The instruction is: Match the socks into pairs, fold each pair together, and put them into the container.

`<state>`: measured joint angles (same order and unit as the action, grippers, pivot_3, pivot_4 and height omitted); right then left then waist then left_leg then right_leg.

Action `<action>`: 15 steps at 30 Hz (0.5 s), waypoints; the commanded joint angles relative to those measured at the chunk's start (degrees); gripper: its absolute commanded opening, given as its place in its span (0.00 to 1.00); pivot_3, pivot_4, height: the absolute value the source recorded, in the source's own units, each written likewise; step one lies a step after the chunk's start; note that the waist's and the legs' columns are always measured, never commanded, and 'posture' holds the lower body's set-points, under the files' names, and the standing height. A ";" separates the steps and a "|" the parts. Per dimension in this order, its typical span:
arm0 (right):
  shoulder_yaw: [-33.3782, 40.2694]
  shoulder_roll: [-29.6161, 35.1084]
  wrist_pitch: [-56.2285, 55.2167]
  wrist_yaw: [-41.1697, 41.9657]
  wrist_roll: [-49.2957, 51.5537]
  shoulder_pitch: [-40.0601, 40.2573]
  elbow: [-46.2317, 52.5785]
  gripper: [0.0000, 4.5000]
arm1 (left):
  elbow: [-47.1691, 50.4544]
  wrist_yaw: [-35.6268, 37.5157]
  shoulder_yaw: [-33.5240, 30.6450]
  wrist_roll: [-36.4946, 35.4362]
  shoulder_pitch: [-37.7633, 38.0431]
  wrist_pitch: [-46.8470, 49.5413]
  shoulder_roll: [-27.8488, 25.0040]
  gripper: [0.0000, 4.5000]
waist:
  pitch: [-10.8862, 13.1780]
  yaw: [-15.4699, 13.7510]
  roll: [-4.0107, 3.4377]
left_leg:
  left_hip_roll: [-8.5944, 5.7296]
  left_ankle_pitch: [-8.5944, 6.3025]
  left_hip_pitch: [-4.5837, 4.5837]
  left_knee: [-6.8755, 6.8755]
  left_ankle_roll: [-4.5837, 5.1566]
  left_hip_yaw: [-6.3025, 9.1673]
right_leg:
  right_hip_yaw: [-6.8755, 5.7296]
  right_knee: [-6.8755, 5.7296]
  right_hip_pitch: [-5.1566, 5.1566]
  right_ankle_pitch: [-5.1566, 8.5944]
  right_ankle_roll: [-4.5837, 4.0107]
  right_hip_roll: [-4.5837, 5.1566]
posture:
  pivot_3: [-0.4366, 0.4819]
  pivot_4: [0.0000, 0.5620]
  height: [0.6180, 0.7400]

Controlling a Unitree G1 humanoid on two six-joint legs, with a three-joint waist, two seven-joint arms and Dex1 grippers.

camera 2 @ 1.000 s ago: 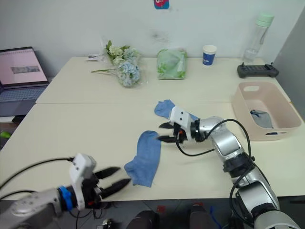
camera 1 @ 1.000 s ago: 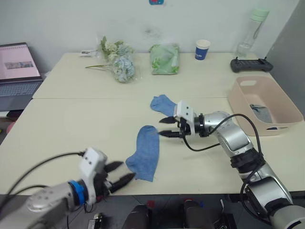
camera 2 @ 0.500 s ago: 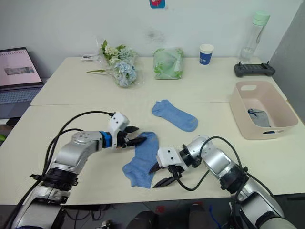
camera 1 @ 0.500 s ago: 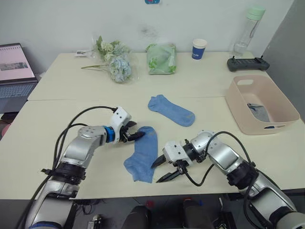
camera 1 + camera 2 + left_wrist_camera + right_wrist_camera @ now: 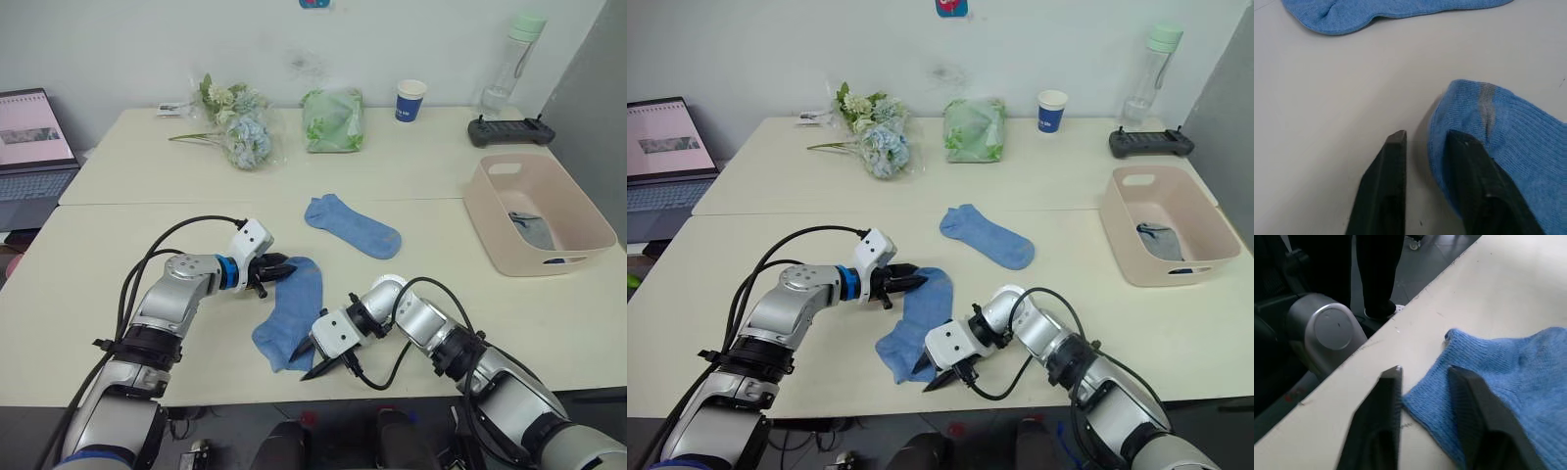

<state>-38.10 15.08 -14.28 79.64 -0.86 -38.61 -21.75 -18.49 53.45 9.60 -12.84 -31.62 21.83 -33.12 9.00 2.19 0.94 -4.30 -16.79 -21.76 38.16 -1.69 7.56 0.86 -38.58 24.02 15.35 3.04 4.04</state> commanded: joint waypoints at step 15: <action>13.76 11.95 14.09 7.98 14.74 0.64 11.75 0.01 | 33.18 -8.60 -12.03 -7.32 23.08 16.25 -2.29 0.00 | 0.00 0.40 0.00 | 0.09 -0.01 -0.03 -0.07 0.02 -0.02 | 0.11 -0.04 0.06 0.01 0.00 0.06 | 0.48 0.27 1.00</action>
<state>-26.19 26.68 -1.49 85.90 11.33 -36.90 -11.56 9.15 46.49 -0.49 -18.10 -9.75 35.53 -35.29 9.01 2.59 0.94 -4.21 -16.80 -21.79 38.09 -1.67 7.54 0.97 -38.61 24.08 15.36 3.03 4.10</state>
